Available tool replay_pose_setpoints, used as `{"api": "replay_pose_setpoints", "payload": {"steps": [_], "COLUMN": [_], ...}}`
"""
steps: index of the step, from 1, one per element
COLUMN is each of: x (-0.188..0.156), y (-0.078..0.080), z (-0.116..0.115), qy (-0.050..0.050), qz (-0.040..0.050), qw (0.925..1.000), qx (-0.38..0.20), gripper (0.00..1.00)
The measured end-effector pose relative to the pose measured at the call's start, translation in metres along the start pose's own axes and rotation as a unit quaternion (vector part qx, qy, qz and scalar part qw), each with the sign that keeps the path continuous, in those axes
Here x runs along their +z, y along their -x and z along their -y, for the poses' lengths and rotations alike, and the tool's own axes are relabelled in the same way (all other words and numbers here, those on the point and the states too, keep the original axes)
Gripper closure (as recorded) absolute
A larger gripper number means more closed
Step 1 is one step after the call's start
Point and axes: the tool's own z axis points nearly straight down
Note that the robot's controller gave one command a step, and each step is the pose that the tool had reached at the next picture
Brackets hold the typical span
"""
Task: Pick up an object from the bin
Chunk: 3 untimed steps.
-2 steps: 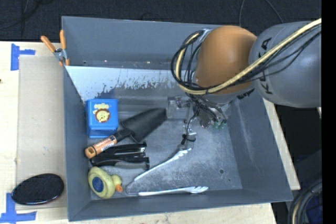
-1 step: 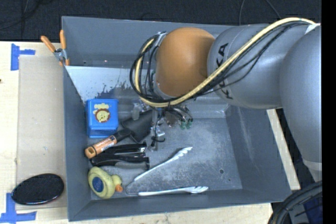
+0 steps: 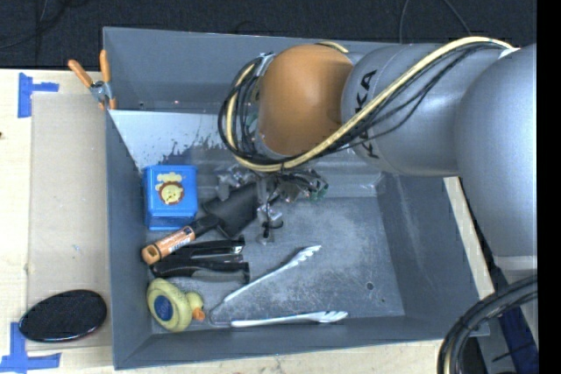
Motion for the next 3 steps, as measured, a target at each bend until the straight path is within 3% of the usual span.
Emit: {"api": "replay_pose_setpoints", "payload": {"steps": [1, 2, 3], "x": [0.054, 0.049, 0.049], "y": [-0.023, -0.016, -0.016], "z": [-0.036, -0.005, -0.005], "qy": [0.001, -0.004, -0.004], "qz": [0.0009, 0.0062, 0.0062], "qw": [1.0, 0.9817, 0.9818], "qx": [-0.001, -0.19, -0.19], "gripper": [0.0, 1.0, 1.0]}}
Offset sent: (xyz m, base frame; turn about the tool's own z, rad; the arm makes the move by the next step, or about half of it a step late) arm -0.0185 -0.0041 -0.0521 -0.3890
